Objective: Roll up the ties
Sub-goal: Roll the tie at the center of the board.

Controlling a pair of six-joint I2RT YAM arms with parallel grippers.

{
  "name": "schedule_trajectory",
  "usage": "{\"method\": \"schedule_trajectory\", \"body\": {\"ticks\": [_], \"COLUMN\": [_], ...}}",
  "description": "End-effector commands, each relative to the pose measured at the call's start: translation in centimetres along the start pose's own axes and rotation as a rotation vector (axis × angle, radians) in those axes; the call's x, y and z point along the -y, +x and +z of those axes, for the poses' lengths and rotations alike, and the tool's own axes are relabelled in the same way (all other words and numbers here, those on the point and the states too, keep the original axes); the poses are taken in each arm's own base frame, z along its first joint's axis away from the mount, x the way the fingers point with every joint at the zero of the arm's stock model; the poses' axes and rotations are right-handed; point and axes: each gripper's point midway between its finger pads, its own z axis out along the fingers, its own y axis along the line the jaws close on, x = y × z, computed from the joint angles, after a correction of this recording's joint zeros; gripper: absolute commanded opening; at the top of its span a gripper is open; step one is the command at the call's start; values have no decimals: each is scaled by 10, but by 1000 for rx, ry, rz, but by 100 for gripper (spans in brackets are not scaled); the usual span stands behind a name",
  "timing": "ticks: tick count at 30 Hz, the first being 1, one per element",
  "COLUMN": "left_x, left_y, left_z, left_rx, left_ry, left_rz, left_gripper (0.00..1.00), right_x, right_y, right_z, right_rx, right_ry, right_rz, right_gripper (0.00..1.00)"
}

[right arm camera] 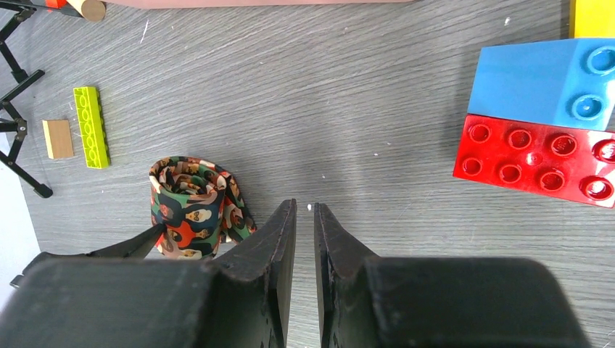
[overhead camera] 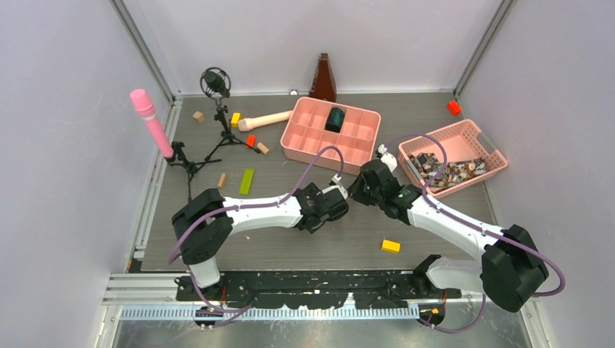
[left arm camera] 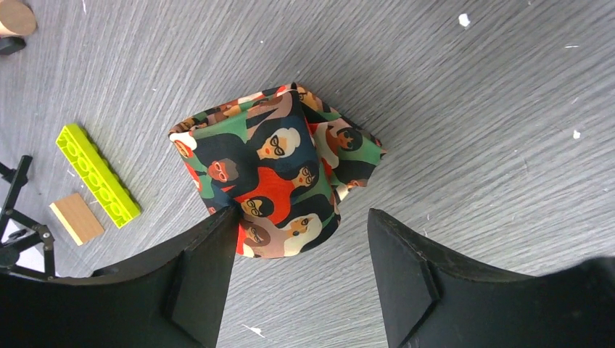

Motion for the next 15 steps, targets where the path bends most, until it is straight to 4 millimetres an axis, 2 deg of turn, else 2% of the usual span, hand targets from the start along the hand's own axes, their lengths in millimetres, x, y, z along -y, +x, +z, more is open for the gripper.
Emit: {"method": "schedule_trajectory", "body": {"ticks": [1, 7, 15], "left_x": [13, 10, -2], "left_y": [-8, -9, -29], "left_z": [-7, -8, -29], "left_rx": [34, 43, 125], "left_ry": [80, 69, 85], "left_rz": [-45, -58, -110], "left_gripper": [67, 68, 72], "right_x": [-9, -10, -14], "right_y": [-11, -11, -15], "right_z": [-2, -2, -1], "right_rx": [36, 35, 44], "right_ry": [-33, -33, -38], "right_rz": [20, 20, 21], "right_gripper": [22, 22, 22]}}
